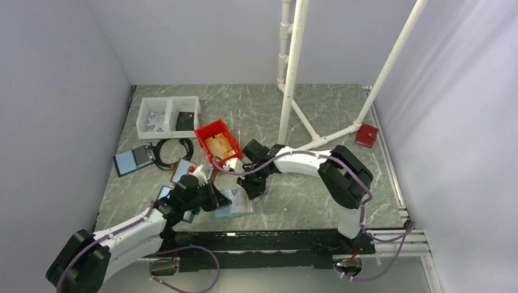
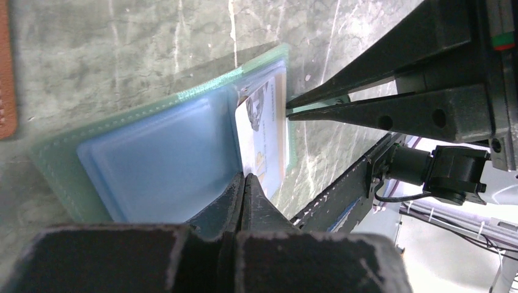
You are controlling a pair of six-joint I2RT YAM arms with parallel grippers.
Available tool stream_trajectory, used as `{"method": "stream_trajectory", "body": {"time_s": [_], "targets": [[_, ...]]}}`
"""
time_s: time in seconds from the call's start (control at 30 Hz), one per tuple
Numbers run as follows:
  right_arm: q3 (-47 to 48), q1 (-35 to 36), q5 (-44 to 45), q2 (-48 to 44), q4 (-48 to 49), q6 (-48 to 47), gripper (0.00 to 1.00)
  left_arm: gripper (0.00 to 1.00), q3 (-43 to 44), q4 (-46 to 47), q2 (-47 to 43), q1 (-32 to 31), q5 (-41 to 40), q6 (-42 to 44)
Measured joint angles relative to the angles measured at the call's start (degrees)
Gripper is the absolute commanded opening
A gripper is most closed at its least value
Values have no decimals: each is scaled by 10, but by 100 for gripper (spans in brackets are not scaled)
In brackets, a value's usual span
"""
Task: Take the credit cards out of the card holder
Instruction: Remove the credit card from the card holder.
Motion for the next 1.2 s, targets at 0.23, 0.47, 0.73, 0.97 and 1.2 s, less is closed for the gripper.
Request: {"method": "stream_trajectory", "body": {"time_s": [0.23, 0.47, 0.73, 0.97, 1.2], "targets": [[0, -6, -6, 0, -3, -3, 16, 0, 0, -30, -14, 8, 8, 5], [0, -33, -23, -17, -43, -51, 34, 0, 5, -44, -20, 9, 18, 31], [0, -58, -47, -84, -80, -108, 37, 0, 28, -84, -36, 9, 21, 61], [0, -62, -75, -94, -112, -144, 42, 0, 56, -145, -68, 9, 14, 78], [0, -62, -95, -109, -126, -165, 42, 0, 86, -206, -85, 9, -1, 100]]}}
